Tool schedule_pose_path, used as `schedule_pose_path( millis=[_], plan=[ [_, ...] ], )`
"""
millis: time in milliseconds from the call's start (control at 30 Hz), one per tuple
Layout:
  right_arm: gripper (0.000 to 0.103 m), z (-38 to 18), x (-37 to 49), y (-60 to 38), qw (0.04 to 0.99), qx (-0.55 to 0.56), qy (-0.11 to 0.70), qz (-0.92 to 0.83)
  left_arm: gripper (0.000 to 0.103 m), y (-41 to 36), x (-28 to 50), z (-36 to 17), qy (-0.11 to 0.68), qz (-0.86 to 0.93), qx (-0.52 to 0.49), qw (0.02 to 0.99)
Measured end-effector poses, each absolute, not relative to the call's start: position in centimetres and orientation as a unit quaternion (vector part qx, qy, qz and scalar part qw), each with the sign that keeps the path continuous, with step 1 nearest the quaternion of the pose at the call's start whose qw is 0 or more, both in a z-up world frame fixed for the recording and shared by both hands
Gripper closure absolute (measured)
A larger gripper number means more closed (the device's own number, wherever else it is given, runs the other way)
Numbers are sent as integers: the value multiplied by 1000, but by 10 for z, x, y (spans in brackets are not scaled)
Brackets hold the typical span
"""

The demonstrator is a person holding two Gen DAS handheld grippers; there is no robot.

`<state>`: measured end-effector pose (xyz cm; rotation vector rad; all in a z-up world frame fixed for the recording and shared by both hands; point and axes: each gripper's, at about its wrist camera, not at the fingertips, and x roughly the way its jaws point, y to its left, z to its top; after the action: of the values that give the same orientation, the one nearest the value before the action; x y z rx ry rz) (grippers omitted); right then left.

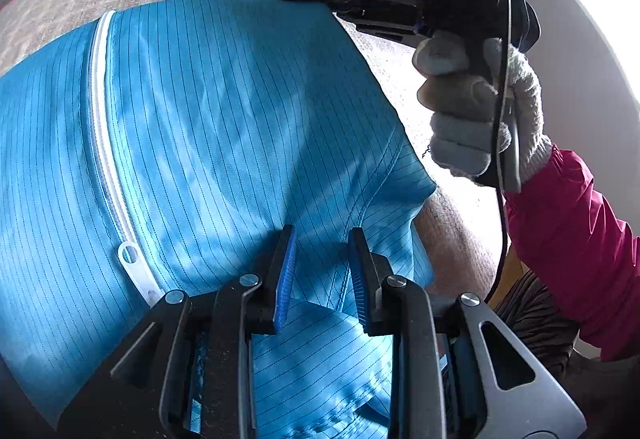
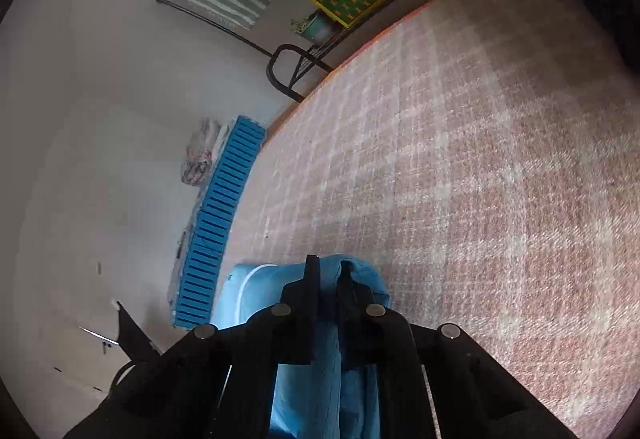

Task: Fold large clothes

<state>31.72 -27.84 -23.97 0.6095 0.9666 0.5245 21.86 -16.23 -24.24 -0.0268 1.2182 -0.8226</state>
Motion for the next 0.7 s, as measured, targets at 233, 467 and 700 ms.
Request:
schedule_pose_path(
  millis=[233,467,700],
  plan=[
    [86,-235,313,-298,831,267,457,172,78,-126,212,-210,528,-383,-34,757],
    [61,-228,259,-320,808,299,463,209,57,-14,209,-170,473,-305,-68,824],
    [62,-237,217,-294,789,274,496,238,49,103,242,-200,491,-192,-186,829]
  ],
)
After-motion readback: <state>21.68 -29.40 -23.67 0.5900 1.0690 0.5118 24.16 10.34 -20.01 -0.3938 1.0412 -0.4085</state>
